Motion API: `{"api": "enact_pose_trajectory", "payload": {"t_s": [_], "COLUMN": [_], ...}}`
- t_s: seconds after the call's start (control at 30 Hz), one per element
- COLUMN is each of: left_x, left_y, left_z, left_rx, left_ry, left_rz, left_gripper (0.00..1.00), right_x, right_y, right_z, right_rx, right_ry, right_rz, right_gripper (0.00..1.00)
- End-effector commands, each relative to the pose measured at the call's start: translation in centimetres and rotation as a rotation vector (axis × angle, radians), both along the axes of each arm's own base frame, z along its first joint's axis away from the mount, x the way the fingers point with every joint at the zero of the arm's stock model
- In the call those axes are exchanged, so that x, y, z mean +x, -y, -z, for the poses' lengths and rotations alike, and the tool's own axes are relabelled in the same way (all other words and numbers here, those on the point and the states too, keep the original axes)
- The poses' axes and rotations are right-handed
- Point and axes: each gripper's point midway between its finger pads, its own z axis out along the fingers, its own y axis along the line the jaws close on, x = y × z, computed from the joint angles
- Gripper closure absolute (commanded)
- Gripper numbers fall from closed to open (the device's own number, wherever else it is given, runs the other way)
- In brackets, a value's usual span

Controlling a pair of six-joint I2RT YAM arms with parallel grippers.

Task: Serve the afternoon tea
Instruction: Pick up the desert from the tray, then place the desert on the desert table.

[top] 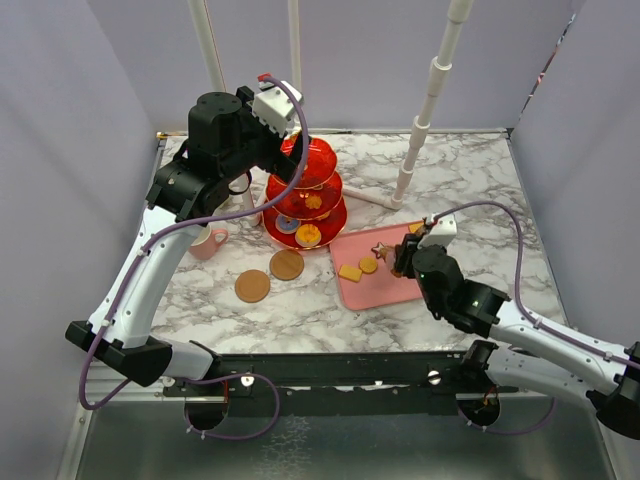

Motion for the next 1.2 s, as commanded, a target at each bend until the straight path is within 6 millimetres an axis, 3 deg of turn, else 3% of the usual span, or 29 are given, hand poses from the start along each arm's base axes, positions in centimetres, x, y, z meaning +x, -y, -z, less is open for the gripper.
{"api": "enact_pose_trajectory", "payload": {"t_s": [0.0, 0.17, 0.33, 0.43, 0.87, 1.17], "left_x": [-0.2, -0.6, -0.6, -0.4, -0.3, -0.2], "left_y": [-0.8, -0.9, -1.0, -1.3, -1.1, -1.0], "left_z": [-0.4, -0.1, 0.3, 0.5, 0.4, -0.4], "left_rx": [-0.008, -0.013, 0.001, 0.013, 0.010, 0.004], "left_ry": [0.012, 0.005, 0.001, 0.004, 0.008, 0.027], "left_rz": [-0.039, -0.036, -0.040, -0.052, -0.044, -0.043], "left_gripper": [0.01, 0.01, 0.01, 0.01, 0.01, 0.01], "right_x": [1.7, 3.1, 4.5, 4.8, 6.3, 8.1], "right_y": [-4.4, -9.7, -14.8, -17.0, -22.0, -23.4], "right_z": [-6.6, -11.6, -13.2, -14.0, -14.1, -12.9], "right_rx": [0.049, 0.072, 0.100, 0.129, 0.158, 0.152], "right_ry": [0.159, 0.294, 0.325, 0.344, 0.392, 0.440], "right_rz": [-0.169, -0.353, -0.486, -0.540, -0.630, -0.595], "right_gripper": [0.87, 0.85, 0.85, 0.84, 0.82, 0.81]}}
